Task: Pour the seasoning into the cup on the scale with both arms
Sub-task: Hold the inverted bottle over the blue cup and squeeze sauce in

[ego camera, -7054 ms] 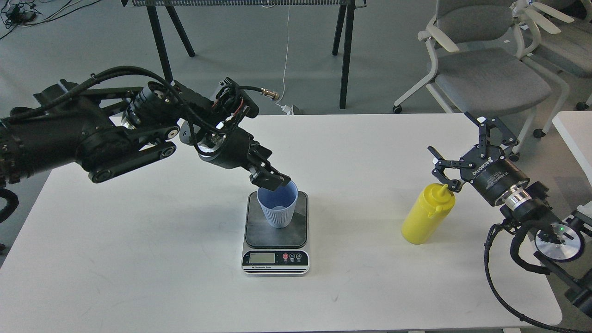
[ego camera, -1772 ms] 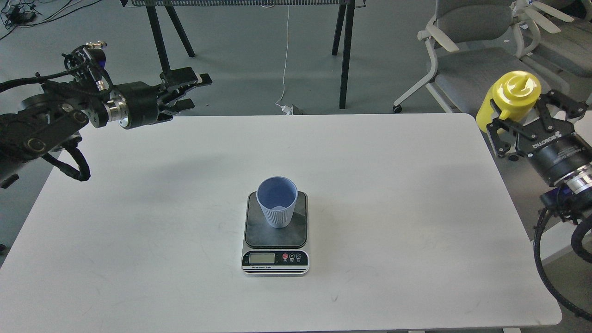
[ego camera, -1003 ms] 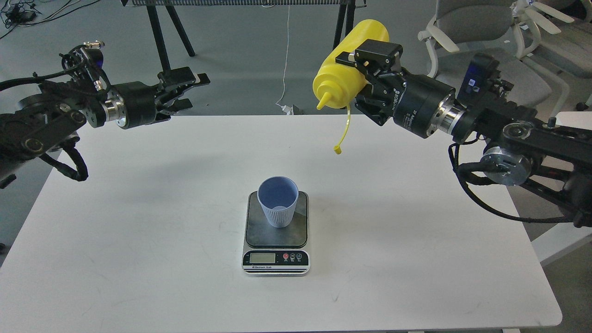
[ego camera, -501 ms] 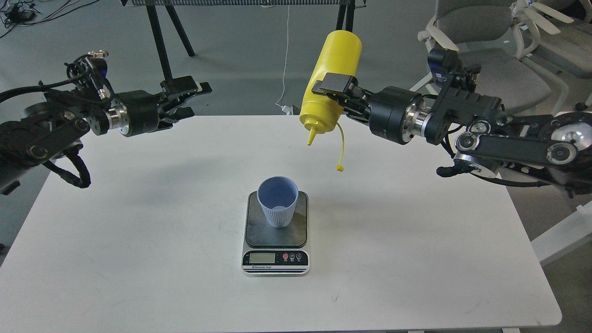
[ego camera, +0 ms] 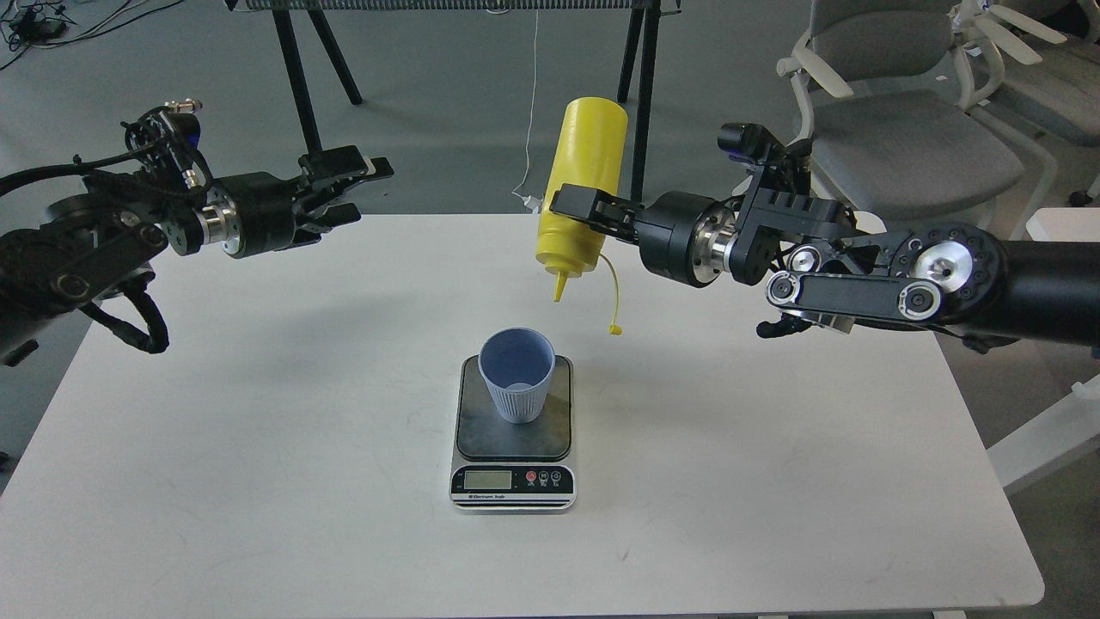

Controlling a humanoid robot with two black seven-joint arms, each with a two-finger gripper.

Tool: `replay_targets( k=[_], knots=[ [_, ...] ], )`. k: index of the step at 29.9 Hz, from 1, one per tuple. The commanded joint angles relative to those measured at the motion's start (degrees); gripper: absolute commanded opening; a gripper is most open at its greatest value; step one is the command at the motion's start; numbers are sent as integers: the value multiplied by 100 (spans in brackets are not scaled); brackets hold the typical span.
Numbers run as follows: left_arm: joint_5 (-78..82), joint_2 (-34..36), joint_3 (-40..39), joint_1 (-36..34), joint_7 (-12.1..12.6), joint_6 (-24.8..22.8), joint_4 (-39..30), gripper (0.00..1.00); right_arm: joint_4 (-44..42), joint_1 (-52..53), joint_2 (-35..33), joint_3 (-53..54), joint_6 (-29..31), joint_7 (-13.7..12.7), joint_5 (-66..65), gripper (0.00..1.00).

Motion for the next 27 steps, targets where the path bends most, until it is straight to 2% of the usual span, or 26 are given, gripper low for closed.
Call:
replay_targets(
  k=[1, 27],
  knots=[
    [6, 15, 1, 46, 0, 0, 0, 99, -228, 14, 275, -131, -7, 0, 1, 5],
    [6, -11, 1, 107, 0, 0, 9, 99, -729, -118, 855, -448, -25, -79, 10, 5]
  ],
)
